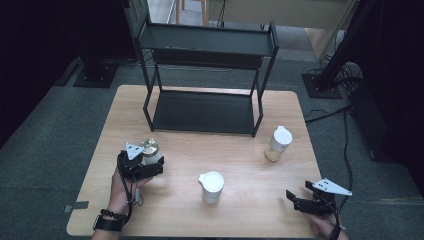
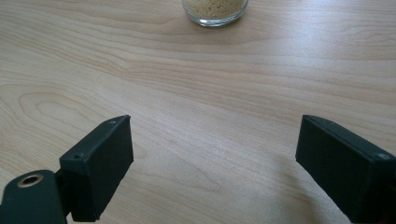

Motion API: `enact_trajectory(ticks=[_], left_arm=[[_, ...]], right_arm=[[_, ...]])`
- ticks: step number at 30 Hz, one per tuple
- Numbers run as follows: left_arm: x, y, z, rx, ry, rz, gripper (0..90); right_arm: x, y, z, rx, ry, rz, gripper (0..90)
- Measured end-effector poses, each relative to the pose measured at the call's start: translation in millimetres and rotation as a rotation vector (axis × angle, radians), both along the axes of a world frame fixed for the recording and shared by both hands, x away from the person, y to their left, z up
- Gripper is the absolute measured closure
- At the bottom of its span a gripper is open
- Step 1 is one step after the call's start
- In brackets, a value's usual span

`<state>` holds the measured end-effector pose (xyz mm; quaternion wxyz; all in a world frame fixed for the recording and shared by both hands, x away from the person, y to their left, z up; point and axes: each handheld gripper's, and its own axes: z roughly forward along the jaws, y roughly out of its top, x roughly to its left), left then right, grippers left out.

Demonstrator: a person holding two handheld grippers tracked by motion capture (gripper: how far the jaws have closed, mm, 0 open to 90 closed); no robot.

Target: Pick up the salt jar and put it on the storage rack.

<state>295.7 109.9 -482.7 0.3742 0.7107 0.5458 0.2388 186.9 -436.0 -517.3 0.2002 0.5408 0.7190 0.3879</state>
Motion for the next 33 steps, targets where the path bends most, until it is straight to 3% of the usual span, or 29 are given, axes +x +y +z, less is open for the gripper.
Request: enact_trajectory(ticks=[14, 21, 22, 27, 28, 33], left_arm=[[9.0, -2.6, 1.0, 0.009, 0.016, 0.004, 6.5], [12.3, -7.2, 3.0, 0.029, 0.005, 0.02, 9.5], [14.1, -7.9, 2.8, 0.027, 0.006, 0.028, 14.4], [16.4, -8.9, 2.7, 0.024, 0.012, 0.037, 14.9], [17.0, -8.8, 2.8, 0.024, 0.014, 0.042, 20.5], [18.0, -9.1, 2.0, 0.026, 0.016, 0.049, 22.5]], right_arm=[[0.0, 0.0, 0.0, 0.0, 0.0, 0.0, 11.0], [0.2, 0.1, -0.1, 0.0, 0.0, 0.003, 11.0], [0.1, 0.1, 0.0, 0.0, 0.0, 0.003, 11.0], [0.0, -0.2, 0.0, 0.002, 0.001, 0.005, 11.0], [0.1, -0.2, 0.0, 0.002, 0.001, 0.006, 11.0], [0.1, -0.1, 0.0, 0.002, 0.001, 0.008, 11.0]])
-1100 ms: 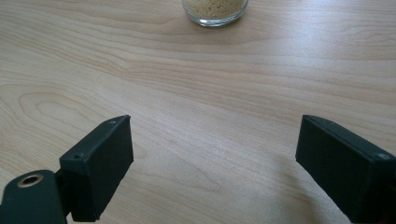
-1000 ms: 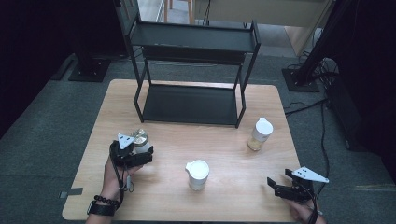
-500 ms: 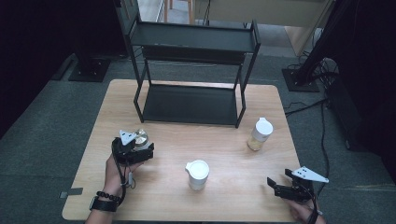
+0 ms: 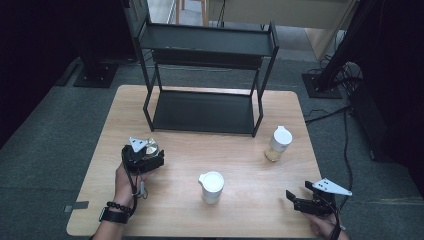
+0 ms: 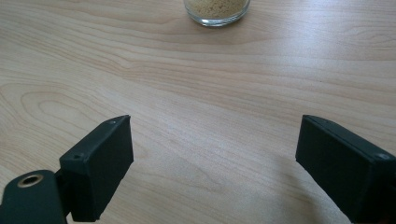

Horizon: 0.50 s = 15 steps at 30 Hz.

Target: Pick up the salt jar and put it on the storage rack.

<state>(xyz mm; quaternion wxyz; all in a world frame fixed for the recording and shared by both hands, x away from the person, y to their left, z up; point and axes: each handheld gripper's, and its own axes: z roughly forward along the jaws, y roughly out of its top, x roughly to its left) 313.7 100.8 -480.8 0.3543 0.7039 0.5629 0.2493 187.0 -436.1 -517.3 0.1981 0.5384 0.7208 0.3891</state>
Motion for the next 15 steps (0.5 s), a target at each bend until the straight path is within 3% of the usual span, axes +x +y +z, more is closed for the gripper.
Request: enact_trajectory(ticks=[5, 15], left_arm=[[0.2, -2.7, 1.7, 0.009, -0.005, -0.005, 29.3], [8.9, -6.6, 3.8, 0.027, 0.0, -0.015, 30.2]], right_arm=[[0.2, -0.1, 0.0, 0.0, 0.0, 0.0, 11.0], [0.3, 0.3, -0.1, -0.002, 0.0, 0.004, 11.0]])
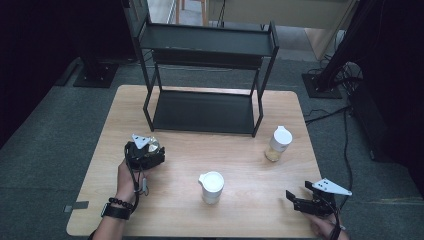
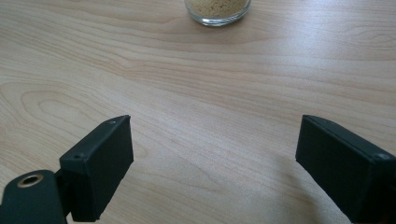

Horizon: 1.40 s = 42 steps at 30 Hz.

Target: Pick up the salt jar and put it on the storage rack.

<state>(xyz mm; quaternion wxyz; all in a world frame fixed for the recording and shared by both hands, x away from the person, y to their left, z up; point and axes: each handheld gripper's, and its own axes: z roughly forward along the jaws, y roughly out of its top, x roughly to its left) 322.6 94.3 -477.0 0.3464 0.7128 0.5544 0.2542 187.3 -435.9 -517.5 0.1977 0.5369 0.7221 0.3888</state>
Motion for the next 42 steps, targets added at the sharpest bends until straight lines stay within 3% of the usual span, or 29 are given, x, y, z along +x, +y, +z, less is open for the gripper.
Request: enact_trajectory(ticks=[20, 26, 42], left_arm=[[27.7, -36.7, 6.2, 0.013, 0.007, -0.046, 30.6], [37.0, -45.0, 13.5, 0.01, 0.002, -0.053, 30.6], [60.1, -59.5, 17.0, 0.028, 0.01, -0.059, 30.7]], right_arm=[[0.0, -0.6, 0.2, 0.01, 0.001, 0.016, 11.0], [0.1, -0.6, 0.2, 0.01, 0.001, 0.019, 11.0], [0.3, -0.7, 0.3, 0.012, 0.001, 0.023, 10.9]])
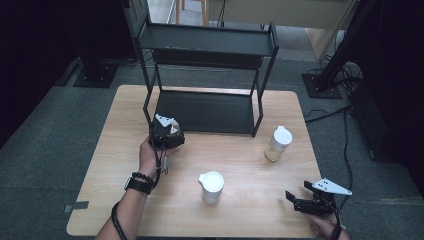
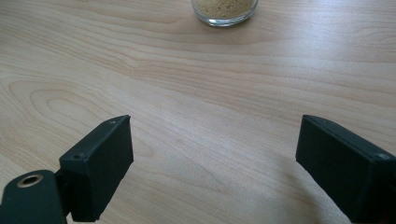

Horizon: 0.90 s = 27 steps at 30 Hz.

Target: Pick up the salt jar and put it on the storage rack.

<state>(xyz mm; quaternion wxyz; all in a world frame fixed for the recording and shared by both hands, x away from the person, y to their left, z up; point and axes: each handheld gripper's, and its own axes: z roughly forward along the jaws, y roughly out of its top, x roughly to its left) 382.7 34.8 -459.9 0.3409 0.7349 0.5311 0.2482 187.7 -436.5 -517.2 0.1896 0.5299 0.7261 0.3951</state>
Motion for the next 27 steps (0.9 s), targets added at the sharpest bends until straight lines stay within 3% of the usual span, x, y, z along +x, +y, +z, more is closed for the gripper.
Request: enact_trajectory(ticks=[7, 27], left_arm=[[14.0, -0.2, 5.1, -0.019, -0.002, 0.021, 30.7], [48.1, -11.4, 12.9, 0.013, -0.02, 0.05, 30.7]], right_arm=[[0.4, 0.3, -0.1, -0.003, 0.003, 0.0, 10.9], [0.1, 1.0, -0.1, -0.009, 0.004, -0.003, 8.9]])
